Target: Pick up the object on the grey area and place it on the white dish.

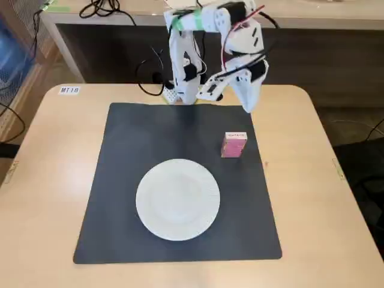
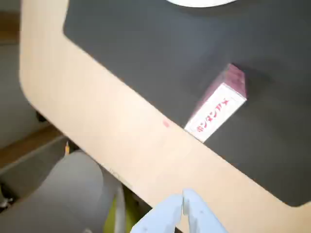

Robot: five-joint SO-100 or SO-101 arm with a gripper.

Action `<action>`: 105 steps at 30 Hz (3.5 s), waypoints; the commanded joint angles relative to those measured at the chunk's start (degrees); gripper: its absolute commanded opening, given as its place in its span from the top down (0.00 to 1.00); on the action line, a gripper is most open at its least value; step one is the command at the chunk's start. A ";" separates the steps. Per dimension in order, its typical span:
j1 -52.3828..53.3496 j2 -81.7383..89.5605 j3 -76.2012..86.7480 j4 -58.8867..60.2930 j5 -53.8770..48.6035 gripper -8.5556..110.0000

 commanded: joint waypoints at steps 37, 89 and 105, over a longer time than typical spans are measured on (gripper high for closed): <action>3.25 -14.06 7.91 2.81 20.74 0.57; 39.81 -45.00 -35.24 2.90 -26.37 0.93; 39.73 -53.09 -35.86 2.90 -26.10 0.91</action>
